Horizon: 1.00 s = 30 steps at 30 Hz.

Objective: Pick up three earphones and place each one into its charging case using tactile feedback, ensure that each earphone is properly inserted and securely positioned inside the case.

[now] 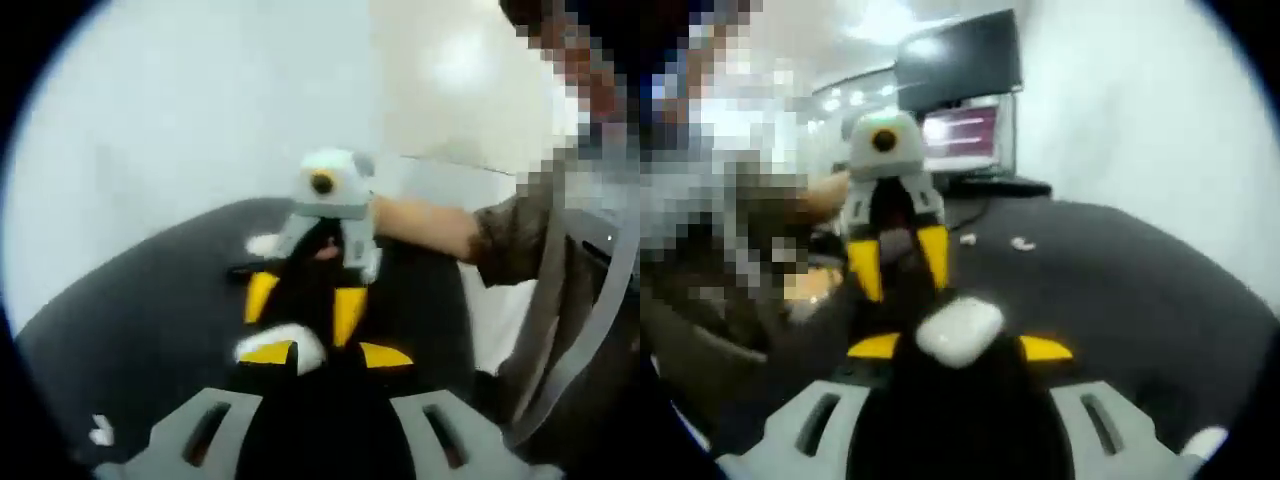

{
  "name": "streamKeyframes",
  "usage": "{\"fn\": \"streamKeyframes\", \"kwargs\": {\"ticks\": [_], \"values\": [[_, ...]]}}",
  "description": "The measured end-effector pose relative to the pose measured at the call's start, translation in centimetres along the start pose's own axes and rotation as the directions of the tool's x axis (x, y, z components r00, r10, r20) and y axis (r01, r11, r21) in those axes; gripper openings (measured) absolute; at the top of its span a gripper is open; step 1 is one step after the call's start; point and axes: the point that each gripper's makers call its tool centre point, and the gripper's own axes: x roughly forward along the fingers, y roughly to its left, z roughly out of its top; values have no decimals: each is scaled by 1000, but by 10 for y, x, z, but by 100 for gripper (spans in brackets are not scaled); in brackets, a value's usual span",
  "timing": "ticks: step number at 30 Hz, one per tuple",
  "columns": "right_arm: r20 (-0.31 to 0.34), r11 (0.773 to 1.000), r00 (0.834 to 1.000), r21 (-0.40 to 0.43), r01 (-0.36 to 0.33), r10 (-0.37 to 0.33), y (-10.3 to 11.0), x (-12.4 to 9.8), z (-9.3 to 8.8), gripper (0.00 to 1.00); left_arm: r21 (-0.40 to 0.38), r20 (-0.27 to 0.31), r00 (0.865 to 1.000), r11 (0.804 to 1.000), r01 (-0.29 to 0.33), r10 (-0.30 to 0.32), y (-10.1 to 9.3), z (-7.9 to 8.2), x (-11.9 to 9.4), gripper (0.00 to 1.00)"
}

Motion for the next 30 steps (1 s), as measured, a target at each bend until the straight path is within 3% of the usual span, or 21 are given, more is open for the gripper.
{"fn": "streamKeyframes", "kwargs": {"ticks": [2,5,6,8,10,15,20,23,26,28,30], "values": [[-5,1000,1000,-4,-20,20,5,1,1,45,18,-40,998,998,-54,54,17,-9,-6,21],[-75,992,997,-122,-36,27,13,-2,-10,44,24,-114,991,997,-74,76,28,-30,-7,20],[-73,992,997,-121,-34,25,15,-3,-10,43,23,-119,990,997,-70,72,28,-33,-6,21],[-50,998,998,-40,-42,40,16,0,-5,42,23,-135,988,997,-68,70,28,-43,-2,29],[-44,998,999,-50,-25,23,14,5,-3,42,-18,-85,995,998,-55,54,27,-37,3,28],[-11,989,1000,-143,25,-27,10,18,4,48,-45,-77,997,999,-12,8,20,-36,11,29],[-71,973,993,-215,79,-96,-8,6,-7,47,-9,-82,995,999,52,-53,4,-37,8,26],[-64,977,992,-187,99,-113,-14,-3,-7,46,-34,-64,995,996,79,-81,-1,-37,4,23],[-60,986,993,-136,92,-101,-14,-10,-7,42,-36,-61,996,997,64,-66,1,-37,3,23],[-45,996,995,14,92,-92,-14,-17,-6,34,-32,-55,997,998,45,-47,5,-34,2,23],[6,987,997,147,72,-73,-16,-16,0,32,-7,-62,998,1000,-17,16,18,-30,1,25]]}}
